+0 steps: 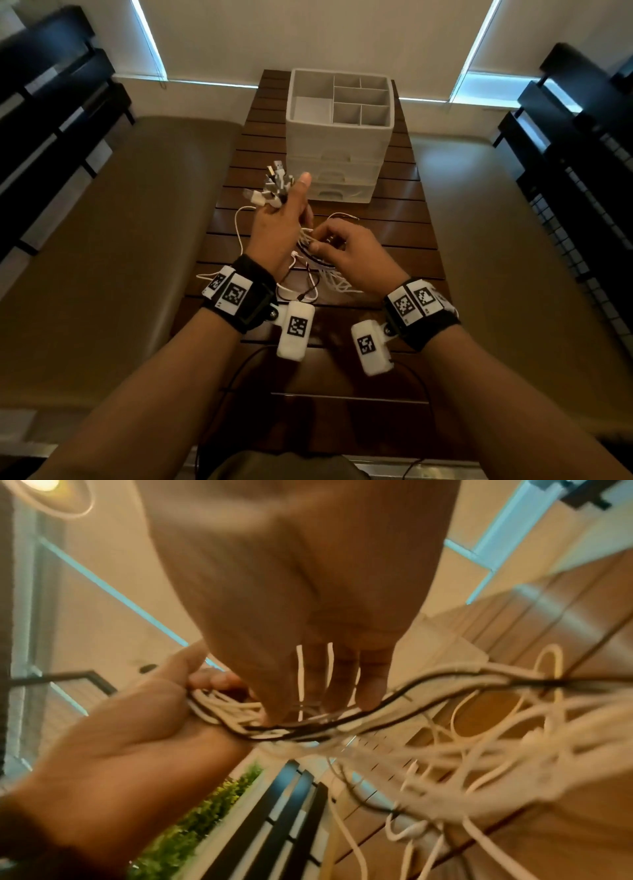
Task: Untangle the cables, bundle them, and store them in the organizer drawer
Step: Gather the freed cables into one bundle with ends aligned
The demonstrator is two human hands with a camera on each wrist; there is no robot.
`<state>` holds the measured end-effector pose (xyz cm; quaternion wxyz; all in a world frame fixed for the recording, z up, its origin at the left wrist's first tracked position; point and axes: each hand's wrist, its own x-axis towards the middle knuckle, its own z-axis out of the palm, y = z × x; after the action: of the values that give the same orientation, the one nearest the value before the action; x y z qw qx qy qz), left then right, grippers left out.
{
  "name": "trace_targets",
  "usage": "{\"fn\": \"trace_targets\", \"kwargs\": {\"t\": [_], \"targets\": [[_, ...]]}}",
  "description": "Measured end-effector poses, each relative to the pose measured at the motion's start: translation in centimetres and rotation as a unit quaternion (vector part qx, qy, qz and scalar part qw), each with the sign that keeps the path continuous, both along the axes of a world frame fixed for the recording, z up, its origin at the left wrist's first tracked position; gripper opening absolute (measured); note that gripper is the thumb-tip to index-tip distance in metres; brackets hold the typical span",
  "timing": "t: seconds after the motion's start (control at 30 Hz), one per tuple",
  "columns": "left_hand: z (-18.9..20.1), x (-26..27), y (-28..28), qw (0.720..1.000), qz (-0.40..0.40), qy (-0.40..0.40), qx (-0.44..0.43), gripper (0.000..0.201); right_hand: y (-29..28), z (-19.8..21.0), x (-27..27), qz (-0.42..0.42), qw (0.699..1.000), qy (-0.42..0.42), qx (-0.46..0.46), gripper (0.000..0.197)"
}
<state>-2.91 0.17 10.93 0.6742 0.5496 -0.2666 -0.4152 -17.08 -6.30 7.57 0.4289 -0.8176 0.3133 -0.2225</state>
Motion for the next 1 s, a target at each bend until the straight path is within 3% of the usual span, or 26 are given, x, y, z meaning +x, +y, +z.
{"fn": "trace_targets", "kwargs": {"t": [0.1,0.2,0.3,0.4,0.53,0.7,0.83,0.93,1.0], "targets": [[-0.4,0.3,0.1,0.996,-0.023,0.080,-0.044,0.044,-2.5,0.4,-0.4,-0.007,0.997,0.057,-0.055,0.015],[-0.9,0.7,0.7,0.997,-0.015,0.058,-0.044,0.044,-4.6,0.9,-0.3,0.059,0.970,0.179,-0.155,0.012],[-1.0,2.0,1.8,0.998,-0.029,0.049,-0.039,0.047,-6.6,0.7,-1.4,0.017,0.949,0.234,-0.212,0.003],[-1.6,2.5,3.3,0.998,-0.059,0.027,-0.010,0.047,-7.8,1.4,-2.3,-0.050,0.967,0.154,-0.196,0.007],[-2.6,0.3,4.4,0.995,-0.079,0.011,0.055,0.049,-7.2,3.8,-0.6,-0.045,0.988,0.031,-0.144,0.011],[-1.9,0.4,4.4,0.996,-0.025,0.037,0.072,0.053,-6.9,4.9,-0.1,-0.048,0.994,-0.008,-0.100,0.017],[-1.3,0.8,3.9,0.998,0.017,0.014,0.057,0.054,-6.6,5.4,0.1,-0.031,0.998,-0.028,-0.056,0.017],[-1.0,0.1,3.5,0.999,0.034,-0.021,0.036,0.045,-6.7,6.2,0.3,-0.074,0.990,-0.038,-0.114,0.018],[-0.7,-0.5,3.2,0.996,0.040,-0.077,-0.001,0.029,-6.3,7.0,0.8,-0.052,0.988,-0.061,-0.132,0.017]]}}
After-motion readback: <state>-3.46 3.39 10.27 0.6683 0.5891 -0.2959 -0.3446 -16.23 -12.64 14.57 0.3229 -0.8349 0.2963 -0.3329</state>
